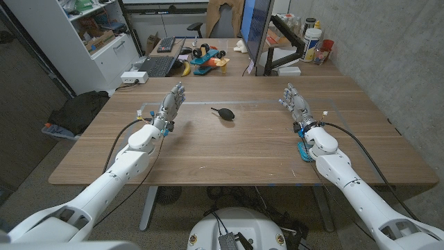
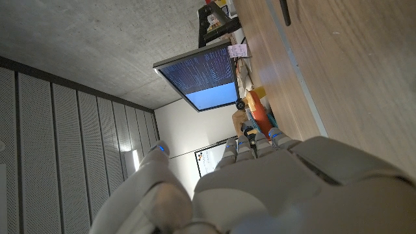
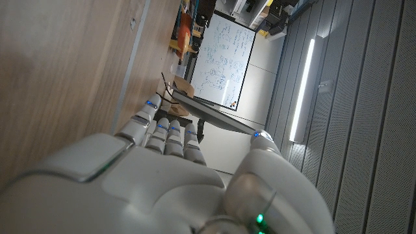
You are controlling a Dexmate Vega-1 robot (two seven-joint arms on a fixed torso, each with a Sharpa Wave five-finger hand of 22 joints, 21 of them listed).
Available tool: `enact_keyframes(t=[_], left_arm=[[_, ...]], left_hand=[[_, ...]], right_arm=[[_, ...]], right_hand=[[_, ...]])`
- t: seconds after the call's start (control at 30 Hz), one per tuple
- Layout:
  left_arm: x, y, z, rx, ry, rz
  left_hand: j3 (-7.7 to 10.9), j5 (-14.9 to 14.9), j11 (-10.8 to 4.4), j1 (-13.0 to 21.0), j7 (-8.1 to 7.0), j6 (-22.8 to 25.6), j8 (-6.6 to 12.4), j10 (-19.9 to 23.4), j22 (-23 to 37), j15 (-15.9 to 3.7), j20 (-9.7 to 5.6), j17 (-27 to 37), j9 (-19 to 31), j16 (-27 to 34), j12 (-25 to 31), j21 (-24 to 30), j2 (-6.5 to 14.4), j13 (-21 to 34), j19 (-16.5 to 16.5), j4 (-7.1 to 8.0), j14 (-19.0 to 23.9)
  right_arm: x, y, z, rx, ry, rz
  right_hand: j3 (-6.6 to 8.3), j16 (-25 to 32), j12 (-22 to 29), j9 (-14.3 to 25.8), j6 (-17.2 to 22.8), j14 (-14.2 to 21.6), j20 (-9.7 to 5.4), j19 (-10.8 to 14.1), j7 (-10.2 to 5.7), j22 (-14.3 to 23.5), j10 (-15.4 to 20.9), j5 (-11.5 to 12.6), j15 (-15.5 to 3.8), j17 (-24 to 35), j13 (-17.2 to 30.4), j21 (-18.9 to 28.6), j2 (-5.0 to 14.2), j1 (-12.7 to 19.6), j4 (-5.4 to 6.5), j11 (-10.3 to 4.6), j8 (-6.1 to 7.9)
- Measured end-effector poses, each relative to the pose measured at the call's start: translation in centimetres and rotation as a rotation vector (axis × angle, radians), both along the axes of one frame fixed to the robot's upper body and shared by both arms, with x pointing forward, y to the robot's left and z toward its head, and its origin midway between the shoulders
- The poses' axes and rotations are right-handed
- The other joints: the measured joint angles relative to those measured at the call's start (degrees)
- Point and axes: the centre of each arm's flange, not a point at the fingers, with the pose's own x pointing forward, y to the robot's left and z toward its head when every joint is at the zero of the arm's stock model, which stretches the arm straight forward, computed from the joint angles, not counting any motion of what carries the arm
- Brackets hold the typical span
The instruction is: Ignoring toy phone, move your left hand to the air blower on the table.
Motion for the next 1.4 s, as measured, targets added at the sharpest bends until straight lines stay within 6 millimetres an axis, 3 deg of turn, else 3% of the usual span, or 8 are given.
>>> enact_keyframes(t=[1.4], left_arm=[[-1.8, -0.9, 2.2, 0.143, -0.060, 0.069]], left_hand=[[0.71, -0.45, -0.10, 1.96, 0.00, 0.62, 0.00, 0.53, -0.01, -0.01, 0.83, 0.01, -0.01, 0.00, 0.00, -0.97, 0.45, -0.01, 0.24, -1.52, 0.60]], right_arm=[[-0.9, 0.7, -0.6, -0.003, -0.021, 0.002]], right_hand=[[-0.41, 0.00, 0.00, -0.01, 0.39, 0.29, 0.00, -0.01, -0.40, -0.01, 0.90, 0.00, 0.30, -0.48, 0.26, -0.45, 0.24, -0.24, -0.40, 0.09, 0.00]])
